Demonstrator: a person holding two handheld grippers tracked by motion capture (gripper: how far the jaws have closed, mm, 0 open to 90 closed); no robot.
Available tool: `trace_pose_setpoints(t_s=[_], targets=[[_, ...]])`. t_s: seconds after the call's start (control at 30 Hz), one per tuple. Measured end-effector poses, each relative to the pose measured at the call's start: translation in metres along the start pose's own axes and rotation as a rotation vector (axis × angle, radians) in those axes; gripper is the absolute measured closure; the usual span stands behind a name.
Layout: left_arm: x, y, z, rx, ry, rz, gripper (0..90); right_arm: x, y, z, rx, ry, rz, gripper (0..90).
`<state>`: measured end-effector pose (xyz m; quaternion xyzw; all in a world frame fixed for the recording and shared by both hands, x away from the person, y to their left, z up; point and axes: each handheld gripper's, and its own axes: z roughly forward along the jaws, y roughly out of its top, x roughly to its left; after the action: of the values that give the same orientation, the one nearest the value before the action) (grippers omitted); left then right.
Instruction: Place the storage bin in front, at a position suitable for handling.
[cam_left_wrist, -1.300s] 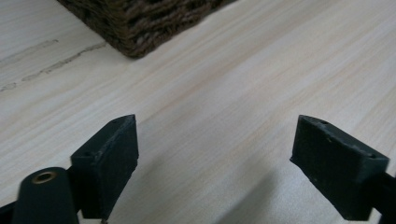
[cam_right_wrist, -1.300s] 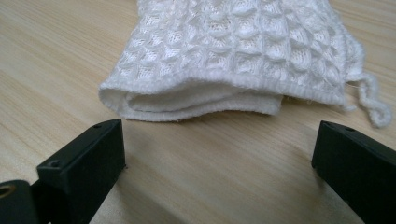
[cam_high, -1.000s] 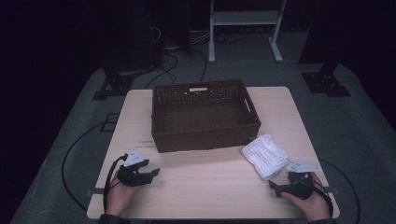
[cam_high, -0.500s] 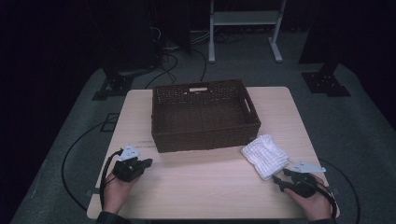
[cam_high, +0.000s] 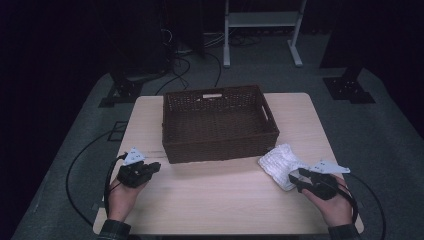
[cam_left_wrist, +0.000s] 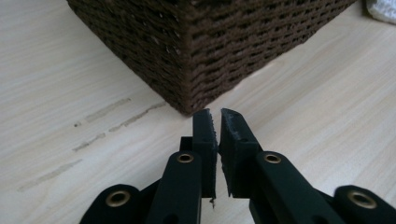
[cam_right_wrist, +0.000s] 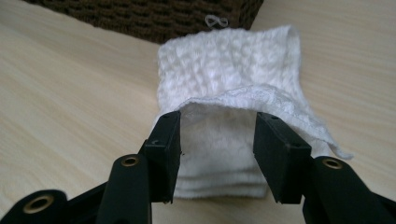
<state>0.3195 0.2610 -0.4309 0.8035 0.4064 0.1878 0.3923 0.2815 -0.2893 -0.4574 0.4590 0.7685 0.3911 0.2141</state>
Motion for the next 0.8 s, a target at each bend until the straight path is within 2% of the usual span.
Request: trace_pose_setpoints(t_s=[0.23,0.43,0.8], targets=[[0.002,0.010,-0.001,-0.016,0.013,0.014,76.8,0.003,0.022,-0.008,-0.052,-0.006,-0.019,48.2],[0.004,0.023,-0.002,-0.030,0.022,0.032,76.4,0.004,0.038,-0.012,-0.084,0.000,-0.035,48.1],[0.016,0.049,-0.005,-0.068,0.031,0.028,72.2,-0.001,0.068,0.009,-0.085,0.001,-0.066,49.0]])
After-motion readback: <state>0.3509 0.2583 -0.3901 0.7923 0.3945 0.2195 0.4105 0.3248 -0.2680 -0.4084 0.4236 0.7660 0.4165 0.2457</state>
